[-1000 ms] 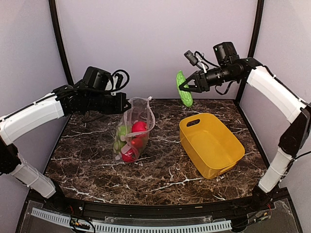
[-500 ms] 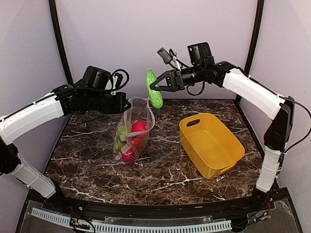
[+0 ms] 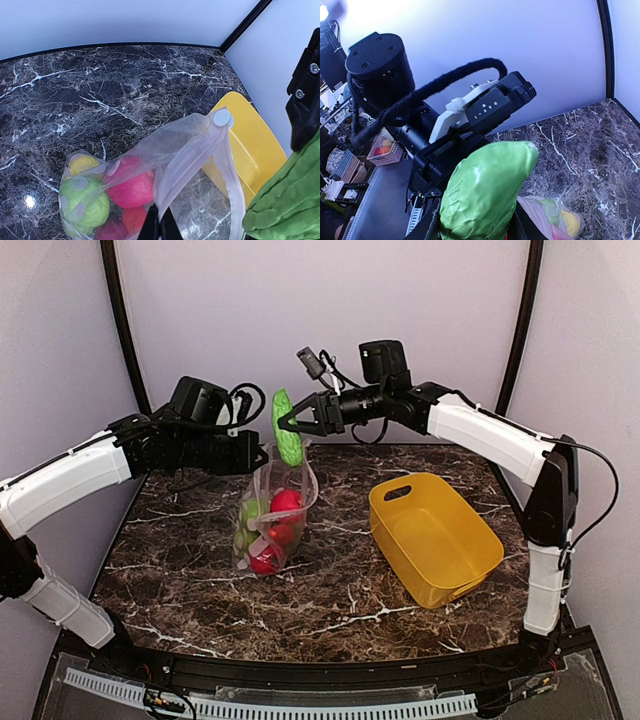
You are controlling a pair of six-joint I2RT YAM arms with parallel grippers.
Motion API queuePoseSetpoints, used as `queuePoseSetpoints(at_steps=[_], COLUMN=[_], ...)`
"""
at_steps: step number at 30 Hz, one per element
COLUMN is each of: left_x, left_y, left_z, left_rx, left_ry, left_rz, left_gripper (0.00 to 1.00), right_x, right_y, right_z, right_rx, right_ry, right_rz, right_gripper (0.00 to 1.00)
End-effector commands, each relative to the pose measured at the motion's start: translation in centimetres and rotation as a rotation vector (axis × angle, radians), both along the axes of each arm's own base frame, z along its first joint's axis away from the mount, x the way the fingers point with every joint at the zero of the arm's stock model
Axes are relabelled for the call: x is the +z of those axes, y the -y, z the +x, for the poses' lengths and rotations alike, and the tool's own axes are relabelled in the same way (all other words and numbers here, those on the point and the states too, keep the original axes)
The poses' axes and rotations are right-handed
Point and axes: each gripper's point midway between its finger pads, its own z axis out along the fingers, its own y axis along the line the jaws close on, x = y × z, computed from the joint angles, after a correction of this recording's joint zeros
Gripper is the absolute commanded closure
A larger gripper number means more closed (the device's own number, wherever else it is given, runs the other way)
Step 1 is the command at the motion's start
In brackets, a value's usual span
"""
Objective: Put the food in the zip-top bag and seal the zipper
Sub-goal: Place the fake vegetable in the zipper food storage bag.
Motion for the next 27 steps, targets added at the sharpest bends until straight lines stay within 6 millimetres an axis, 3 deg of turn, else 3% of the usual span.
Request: queuePoseSetpoints(at_steps=[1, 7, 15, 21, 25, 27], left_x=[1.7, 1.8, 1.9, 3.0, 5.9, 7.1], left_y=[-1.1, -1.3, -0.9, -0.4, 2.2, 3.6], left_z=[-0.5, -0.5, -0.3, -0.4, -2.5, -4.0], left_rx=[0.015, 0.019, 0.007, -0.066, -0.287, -0.409], left_ry=[0.032, 0.041, 0.049, 0.104, 0.167, 0.174], left_rz=[0.003, 0.009, 0.011, 0.034, -0.022, -0.063], left_gripper=[0.99, 0.99, 0.99, 0.99, 0.99, 0.99], right_x=[-0.2, -2.0, 0.7, 2.5, 2.8, 1.9], right_y=[-1.1, -1.5, 0.3, 5.1, 9.9, 11.8], right_z=[0.5, -0.1, -0.6, -0.6, -0.6, -0.4], right_rx=[-0.023, -0.014, -0.066, -0.070, -0.035, -0.030], right_ry=[0.037, 0.067, 0.217, 0.265, 0.266, 0.251], right_rz=[0.014, -0.017, -0.027, -0.034, -0.010, -0.011], right_gripper=[0.61, 0.47, 0.34, 0.32, 0.34, 0.36])
